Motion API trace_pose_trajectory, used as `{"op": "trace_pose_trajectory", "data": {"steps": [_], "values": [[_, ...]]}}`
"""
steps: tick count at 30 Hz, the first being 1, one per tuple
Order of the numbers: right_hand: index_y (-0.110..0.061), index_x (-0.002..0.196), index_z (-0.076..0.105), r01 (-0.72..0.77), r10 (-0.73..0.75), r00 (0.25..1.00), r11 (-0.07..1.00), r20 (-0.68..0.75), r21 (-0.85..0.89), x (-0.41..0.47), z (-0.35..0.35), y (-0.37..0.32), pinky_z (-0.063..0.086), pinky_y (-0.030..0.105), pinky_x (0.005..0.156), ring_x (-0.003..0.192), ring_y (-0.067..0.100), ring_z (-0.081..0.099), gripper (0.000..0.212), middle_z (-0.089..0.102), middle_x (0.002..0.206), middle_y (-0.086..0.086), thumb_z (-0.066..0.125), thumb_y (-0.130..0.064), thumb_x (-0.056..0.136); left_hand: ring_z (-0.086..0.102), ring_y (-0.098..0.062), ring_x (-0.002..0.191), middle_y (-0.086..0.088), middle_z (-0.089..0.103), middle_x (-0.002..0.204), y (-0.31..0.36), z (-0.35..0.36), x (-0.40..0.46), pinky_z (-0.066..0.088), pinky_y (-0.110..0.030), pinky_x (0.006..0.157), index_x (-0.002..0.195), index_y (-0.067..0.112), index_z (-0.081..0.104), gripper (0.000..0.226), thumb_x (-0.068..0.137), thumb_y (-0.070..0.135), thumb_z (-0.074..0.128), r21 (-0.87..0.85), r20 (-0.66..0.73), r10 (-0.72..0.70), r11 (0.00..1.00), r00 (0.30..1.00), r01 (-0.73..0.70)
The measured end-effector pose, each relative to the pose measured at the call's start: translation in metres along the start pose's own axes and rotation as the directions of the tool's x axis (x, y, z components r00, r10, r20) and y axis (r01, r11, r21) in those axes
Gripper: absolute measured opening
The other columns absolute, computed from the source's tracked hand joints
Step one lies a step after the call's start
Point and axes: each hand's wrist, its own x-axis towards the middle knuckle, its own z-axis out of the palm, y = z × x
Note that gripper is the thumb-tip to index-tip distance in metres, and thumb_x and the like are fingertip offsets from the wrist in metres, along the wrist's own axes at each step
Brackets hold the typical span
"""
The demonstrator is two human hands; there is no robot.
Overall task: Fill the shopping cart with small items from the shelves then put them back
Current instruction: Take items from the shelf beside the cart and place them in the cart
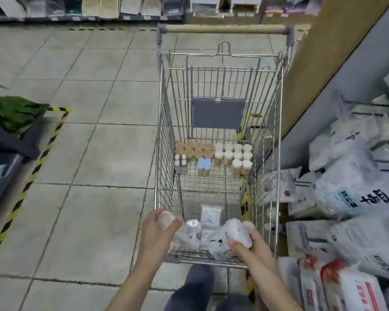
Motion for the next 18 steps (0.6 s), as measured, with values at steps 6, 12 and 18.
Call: {"op": "trace_pose_trajectory", "data": {"steps": [6,12,18], "values": [[-0.018,0.132,0.048,-0.026,0.033,0.999,0.977,0.031,-0.214,0.094,0.021,0.015,0.044,0.014,0.075,0.102,0.009,0.06,0.053,0.059,0.125,-0.001,0.071,-0.017,0.084,0.043,-0.007,0.098,0.012,0.047,0.103,-0.009,0.026,0.072,0.035,-0.018,0.07,0.122,0.014,0.043,0.049,0.083,0.025,0.071,0.262,0.014,0.062,0.963,0.998,-0.063],[-0.023,0.122,0.042,-0.091,0.094,0.996,0.941,-0.005,-0.327,0.155,0.031,0.036,0.04,0.006,0.06,0.112,0.017,0.055,0.052,0.05,0.125,-0.007,0.073,-0.014,0.081,0.045,-0.009,0.092,-0.005,0.046,0.128,-0.034,0.064,0.122,0.036,-0.02,0.076,0.131,0.018,0.045,0.052,0.086,0.034,0.066,0.449,0.075,0.052,0.89,0.996,-0.08],[-0.019,0.127,0.045,-0.017,0.041,0.998,0.893,0.045,-0.449,0.199,0.05,0.062,0.044,0.027,0.091,0.114,0.012,0.05,0.059,0.051,0.12,-0.006,0.076,-0.014,0.078,0.055,-0.019,0.1,-0.003,0.044,0.134,-0.067,0.089,0.156,0.046,-0.027,0.073,0.133,0.013,0.042,0.055,0.09,0.044,0.056,0.656,0.018,0.082,0.751,0.996,-0.073]]}}
